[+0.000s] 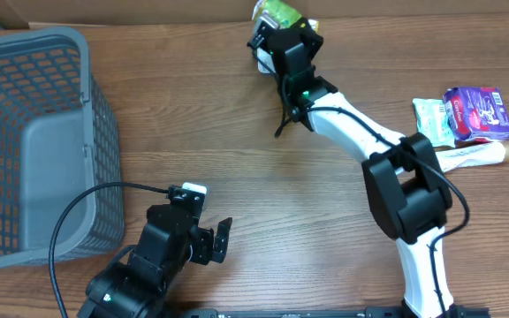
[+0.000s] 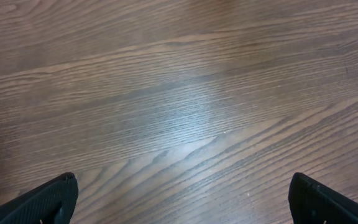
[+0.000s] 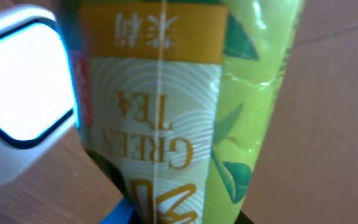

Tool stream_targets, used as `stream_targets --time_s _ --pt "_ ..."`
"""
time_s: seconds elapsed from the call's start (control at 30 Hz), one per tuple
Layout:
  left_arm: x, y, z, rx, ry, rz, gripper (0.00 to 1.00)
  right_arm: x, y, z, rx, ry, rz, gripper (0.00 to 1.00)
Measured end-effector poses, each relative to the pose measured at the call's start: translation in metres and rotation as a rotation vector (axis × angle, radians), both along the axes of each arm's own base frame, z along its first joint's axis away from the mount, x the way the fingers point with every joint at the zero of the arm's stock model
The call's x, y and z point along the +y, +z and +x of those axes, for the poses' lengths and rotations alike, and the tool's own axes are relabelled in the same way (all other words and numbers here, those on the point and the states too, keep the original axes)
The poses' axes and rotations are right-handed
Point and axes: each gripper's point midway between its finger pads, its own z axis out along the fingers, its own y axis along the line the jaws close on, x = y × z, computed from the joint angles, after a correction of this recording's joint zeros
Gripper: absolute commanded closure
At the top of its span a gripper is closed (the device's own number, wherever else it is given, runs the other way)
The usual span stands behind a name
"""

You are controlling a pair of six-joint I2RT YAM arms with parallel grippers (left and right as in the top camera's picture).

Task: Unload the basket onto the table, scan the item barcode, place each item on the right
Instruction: 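Hold the juice box's label in front of the white scanner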

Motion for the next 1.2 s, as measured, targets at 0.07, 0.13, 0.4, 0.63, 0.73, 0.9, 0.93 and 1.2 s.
stream_targets --time_s 0.07,0.13,0.4,0.63,0.73,0.9,0.93,1.2 --pt "0.0 0.0 0.0 0.0 0.0 0.0 0.0 -0.006 -0.005 0.008 -0.018 -0.005 -0.013 0.96" --pt "0.0 0.0 0.0 0.0 0.0 0.0 0.0 -0.011 -0.012 0.013 -0.02 -0.002 -0.029 0.96" --pt "0.0 0.0 0.0 0.001 0.001 0.0 0.0 -0.003 -0.04 0.019 0.008 0.058 -0.073 0.95" --pt "0.0 0.0 0.0 0.0 0.001 0.0 0.0 0.003 -0.055 0.02 0.03 0.092 -0.082 0.95" --pt "0.0 0.0 0.0 0.0 0.0 0.0 0.0 0.003 -0.065 0.02 0.045 0.098 -0.087 0.95" --pt "0.0 0.0 0.0 0.0 0.001 0.0 0.01 0.001 -0.071 0.02 0.065 0.1 -0.096 0.96" --pt "0.0 0.0 0.0 0.0 0.001 0.0 0.01 0.0 -0.072 0.02 0.069 0.1 -0.097 0.95" --pt "0.0 0.0 0.0 0.0 0.0 0.0 0.0 -0.012 -0.07 0.025 0.063 0.091 -0.116 0.96"
